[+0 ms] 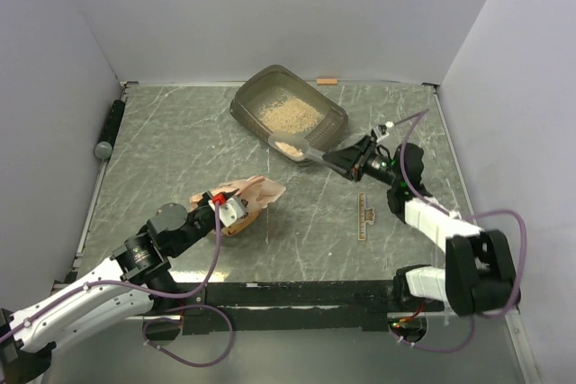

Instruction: Fill the litter box with clean litter

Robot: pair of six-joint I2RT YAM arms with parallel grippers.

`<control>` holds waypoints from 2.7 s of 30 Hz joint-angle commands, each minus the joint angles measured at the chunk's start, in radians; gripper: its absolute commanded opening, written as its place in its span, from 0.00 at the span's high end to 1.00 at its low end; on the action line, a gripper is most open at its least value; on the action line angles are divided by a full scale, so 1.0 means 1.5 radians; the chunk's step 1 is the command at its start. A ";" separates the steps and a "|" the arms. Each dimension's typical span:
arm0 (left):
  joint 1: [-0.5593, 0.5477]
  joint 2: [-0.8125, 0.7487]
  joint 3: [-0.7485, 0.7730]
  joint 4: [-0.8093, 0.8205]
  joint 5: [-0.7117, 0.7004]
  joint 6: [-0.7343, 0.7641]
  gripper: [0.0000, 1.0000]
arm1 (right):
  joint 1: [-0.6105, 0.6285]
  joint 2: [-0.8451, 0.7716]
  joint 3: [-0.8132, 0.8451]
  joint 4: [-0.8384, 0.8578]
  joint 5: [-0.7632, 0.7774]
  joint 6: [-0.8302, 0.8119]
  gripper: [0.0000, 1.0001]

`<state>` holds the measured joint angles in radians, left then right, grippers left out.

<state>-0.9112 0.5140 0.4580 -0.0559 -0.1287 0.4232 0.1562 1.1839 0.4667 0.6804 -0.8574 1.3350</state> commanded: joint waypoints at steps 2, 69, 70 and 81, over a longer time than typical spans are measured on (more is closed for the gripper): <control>-0.002 -0.006 0.016 0.046 0.010 -0.009 0.99 | -0.018 0.104 0.119 0.026 0.064 -0.029 1.00; -0.001 -0.008 0.024 0.039 0.000 -0.013 0.99 | 0.261 -0.001 0.654 -1.080 0.198 -0.765 1.00; -0.001 -0.009 0.024 0.039 0.003 -0.014 0.99 | 0.262 0.001 0.651 -1.076 0.188 -0.764 1.00; -0.001 -0.014 0.023 0.039 0.011 -0.013 0.99 | 0.292 0.068 0.602 -0.986 0.156 -0.735 1.00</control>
<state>-0.9112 0.4992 0.4583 -0.0635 -0.1368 0.4206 0.5705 1.2503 1.3781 -0.8913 -0.5789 0.2058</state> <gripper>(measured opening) 0.049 0.338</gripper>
